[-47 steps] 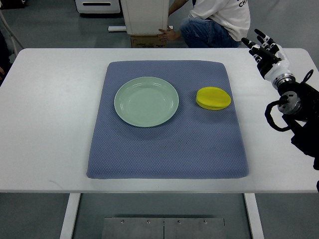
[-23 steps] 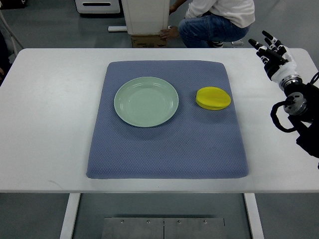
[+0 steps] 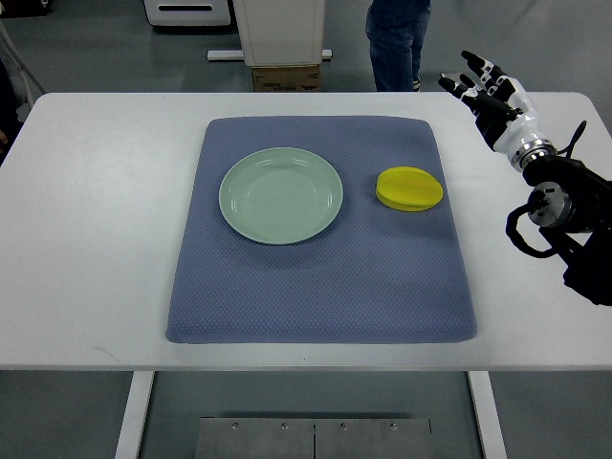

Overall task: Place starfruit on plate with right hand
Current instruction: 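Move the right hand over the yellow starfruit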

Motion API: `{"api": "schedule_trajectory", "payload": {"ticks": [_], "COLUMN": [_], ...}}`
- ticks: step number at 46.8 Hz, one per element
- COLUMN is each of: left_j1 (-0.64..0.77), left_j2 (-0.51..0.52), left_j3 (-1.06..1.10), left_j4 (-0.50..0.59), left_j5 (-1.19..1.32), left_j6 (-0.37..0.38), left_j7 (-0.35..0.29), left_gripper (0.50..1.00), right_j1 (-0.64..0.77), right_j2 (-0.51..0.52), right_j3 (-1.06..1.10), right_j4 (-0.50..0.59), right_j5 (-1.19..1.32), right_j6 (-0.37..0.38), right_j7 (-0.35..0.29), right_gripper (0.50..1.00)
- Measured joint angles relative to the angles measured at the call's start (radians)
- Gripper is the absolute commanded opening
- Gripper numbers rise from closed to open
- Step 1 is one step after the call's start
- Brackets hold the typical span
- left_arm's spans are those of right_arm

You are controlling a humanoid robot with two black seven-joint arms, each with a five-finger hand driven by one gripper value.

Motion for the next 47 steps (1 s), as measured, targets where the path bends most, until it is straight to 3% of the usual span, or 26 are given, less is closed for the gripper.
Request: {"api": "schedule_trajectory", "payload": {"ticks": [19, 27, 38, 47], "left_j1": [0.000, 0.000, 0.000, 0.000], "left_j2": [0.000, 0.000, 0.000, 0.000], "left_j3": [0.000, 0.000, 0.000, 0.000], "left_j4": [0.000, 0.000, 0.000, 0.000], "left_j5": [0.000, 0.000, 0.000, 0.000], "left_j6": [0.000, 0.000, 0.000, 0.000], "left_j7": [-0.001, -0.001, 0.000, 0.000], "left_gripper": [1.000, 1.000, 1.000, 1.000], "right_j1": [0.012, 0.070, 0.243, 0.308], "right_j2": [-0.159, -0.206, -0.254, -0.256], "right_j3": [-0.175, -0.286, -0.629, -0.733], "right_j4": [0.288, 0.323, 0.407, 0.421], "right_j5": [-0.133, -0.150, -0.169, -0.218], "right_j6": [-0.151, -0.160, -0.161, -0.164], "right_j7": [0.023, 0.018, 0.020, 0.022], "right_gripper": [1.000, 1.000, 1.000, 1.000]}}
